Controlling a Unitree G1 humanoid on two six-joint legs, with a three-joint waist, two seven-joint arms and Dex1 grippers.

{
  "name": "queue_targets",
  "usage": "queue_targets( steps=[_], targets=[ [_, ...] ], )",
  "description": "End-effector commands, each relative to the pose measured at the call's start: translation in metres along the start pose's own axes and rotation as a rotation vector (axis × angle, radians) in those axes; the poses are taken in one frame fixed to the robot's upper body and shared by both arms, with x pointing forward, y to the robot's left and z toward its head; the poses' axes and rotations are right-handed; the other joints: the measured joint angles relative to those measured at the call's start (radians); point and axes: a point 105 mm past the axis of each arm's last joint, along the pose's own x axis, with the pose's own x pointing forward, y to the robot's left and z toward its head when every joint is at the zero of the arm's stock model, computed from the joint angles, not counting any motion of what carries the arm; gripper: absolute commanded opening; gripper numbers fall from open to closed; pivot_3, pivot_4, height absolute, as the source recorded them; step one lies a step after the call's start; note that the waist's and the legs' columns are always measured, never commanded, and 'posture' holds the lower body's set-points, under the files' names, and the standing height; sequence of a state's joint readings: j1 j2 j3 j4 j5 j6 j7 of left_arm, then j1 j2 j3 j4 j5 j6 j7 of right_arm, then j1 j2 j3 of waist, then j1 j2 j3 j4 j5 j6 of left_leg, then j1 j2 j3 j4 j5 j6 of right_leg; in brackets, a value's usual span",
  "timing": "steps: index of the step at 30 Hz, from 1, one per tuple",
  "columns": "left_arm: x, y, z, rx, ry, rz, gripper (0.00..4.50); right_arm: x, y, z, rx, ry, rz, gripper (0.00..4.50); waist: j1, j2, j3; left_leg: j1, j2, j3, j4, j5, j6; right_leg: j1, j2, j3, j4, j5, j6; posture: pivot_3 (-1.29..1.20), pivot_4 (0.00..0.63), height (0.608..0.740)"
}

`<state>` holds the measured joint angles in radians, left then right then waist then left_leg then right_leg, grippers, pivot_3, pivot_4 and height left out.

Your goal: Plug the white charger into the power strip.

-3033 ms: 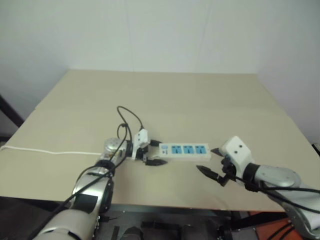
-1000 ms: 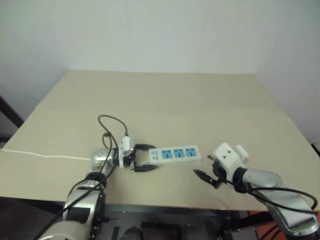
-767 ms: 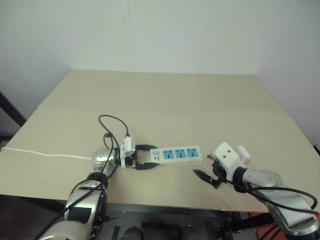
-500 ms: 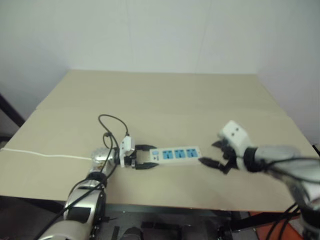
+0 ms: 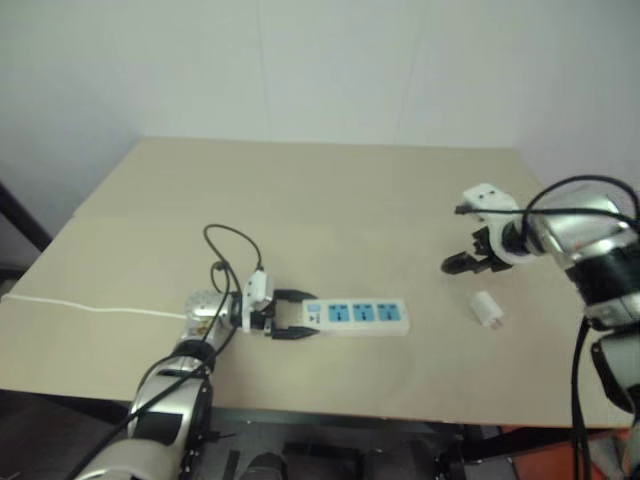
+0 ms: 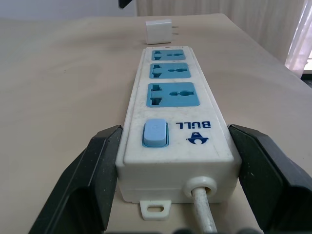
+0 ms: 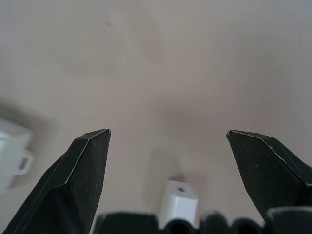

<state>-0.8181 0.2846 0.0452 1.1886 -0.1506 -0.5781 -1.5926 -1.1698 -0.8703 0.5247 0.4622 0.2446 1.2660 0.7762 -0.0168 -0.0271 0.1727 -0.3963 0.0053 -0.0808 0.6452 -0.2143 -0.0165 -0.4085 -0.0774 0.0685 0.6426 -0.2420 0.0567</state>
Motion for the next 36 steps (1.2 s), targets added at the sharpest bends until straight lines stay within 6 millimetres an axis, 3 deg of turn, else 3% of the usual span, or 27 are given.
queue_targets(
  steps=[1, 15, 29, 32, 36],
  targets=[
    [0.005, -0.013, -0.013, -0.024, 0.055, -0.059, 3.20, 0.000, -0.013, 0.001, 0.019, 0.017, -0.007, 4.50, 0.000, 0.000, 0.000, 0.000, 0.000, 0.000, 0.000, 0.000, 0.000, 0.000, 0.000, 0.000, 0.000, 0.000, 0.000, 0.00, 0.150, 0.740],
    [0.007, -0.017, -0.019, -0.029, 0.082, -0.073, 3.20, 0.020, -0.015, -0.046, 0.101, 0.191, 0.062, 4.50, 0.000, 0.004, -0.002, 0.000, -0.001, 0.000, 0.001, 0.000, 0.000, 0.000, 0.000, 0.000, 0.002, 0.000, 0.000, 0.00, 0.150, 0.740],
    [0.011, -0.017, -0.019, -0.037, 0.082, -0.085, 3.20, 0.022, -0.013, -0.053, 0.190, 0.200, 0.070, 4.50, 0.002, 0.008, -0.005, 0.000, -0.001, 0.000, 0.001, 0.000, 0.000, 0.000, 0.000, 0.000, 0.002, 0.000, 0.000, 0.00, 0.150, 0.740],
    [0.011, -0.017, -0.019, -0.039, 0.082, -0.082, 3.20, 0.023, -0.013, -0.055, 0.193, 0.209, 0.074, 3.95, 0.002, 0.009, -0.005, 0.000, -0.001, 0.000, 0.001, 0.000, 0.000, 0.000, 0.000, 0.000, 0.002, 0.000, 0.000, 0.00, 0.150, 0.740],
    [0.009, -0.018, -0.021, -0.042, 0.085, -0.079, 3.20, 0.025, -0.011, -0.056, 0.184, 0.217, 0.078, 2.67, 0.002, 0.009, -0.005, 0.000, -0.001, -0.001, 0.001, 0.000, 0.000, 0.000, 0.000, 0.000, 0.002, 0.000, 0.000, 0.00, 0.150, 0.740]
  ],
)
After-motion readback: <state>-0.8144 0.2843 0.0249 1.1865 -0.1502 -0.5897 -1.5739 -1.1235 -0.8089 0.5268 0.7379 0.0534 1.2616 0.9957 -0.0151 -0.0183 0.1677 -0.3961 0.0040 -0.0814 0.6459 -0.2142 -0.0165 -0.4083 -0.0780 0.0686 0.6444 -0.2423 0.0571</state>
